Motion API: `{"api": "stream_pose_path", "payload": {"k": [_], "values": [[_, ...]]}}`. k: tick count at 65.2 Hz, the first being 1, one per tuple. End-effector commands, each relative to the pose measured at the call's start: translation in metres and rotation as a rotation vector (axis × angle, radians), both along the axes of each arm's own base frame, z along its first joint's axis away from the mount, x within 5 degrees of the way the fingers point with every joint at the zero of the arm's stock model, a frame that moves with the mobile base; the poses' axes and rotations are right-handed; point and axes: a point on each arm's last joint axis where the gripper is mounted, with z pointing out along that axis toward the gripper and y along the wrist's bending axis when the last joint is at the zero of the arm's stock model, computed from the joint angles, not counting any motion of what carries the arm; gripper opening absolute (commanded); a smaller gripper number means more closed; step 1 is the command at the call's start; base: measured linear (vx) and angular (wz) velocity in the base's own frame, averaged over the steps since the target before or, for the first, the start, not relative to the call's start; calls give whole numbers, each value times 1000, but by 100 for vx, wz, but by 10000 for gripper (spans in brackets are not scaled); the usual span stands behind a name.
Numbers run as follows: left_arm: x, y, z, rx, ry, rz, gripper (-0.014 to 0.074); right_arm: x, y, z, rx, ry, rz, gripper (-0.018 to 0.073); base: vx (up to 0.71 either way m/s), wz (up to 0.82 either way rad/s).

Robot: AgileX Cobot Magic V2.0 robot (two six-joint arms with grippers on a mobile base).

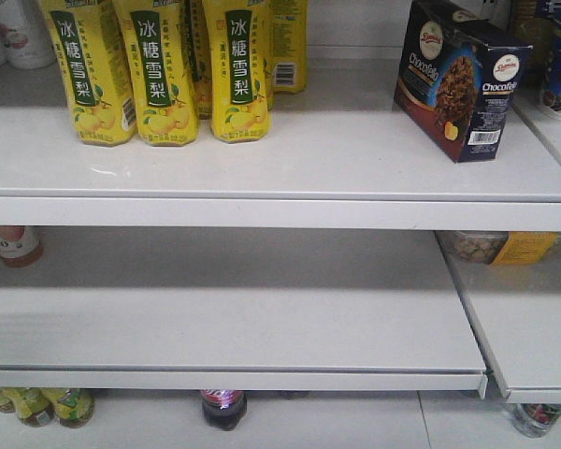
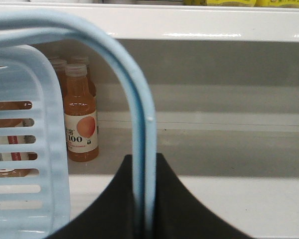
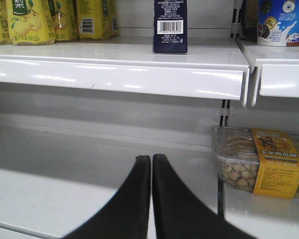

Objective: Left arm holds basket, right arm returns cookies

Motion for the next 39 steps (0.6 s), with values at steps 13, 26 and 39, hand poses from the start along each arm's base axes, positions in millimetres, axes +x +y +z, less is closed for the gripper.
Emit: {"api": "stream_pose_path", "payload": {"k": [13, 26, 39], "values": [[-3, 0, 14, 29, -90, 2, -6, 0, -2, 15, 12, -88, -25, -8, 0, 0], [-3, 0, 14, 31, -92, -3, -6, 0, -2, 15, 12, -88, -25, -8, 0, 0], [-2, 0, 15, 31, -92, -3, -6, 0, -2, 14, 11, -82, -23, -8, 0, 0]]}}
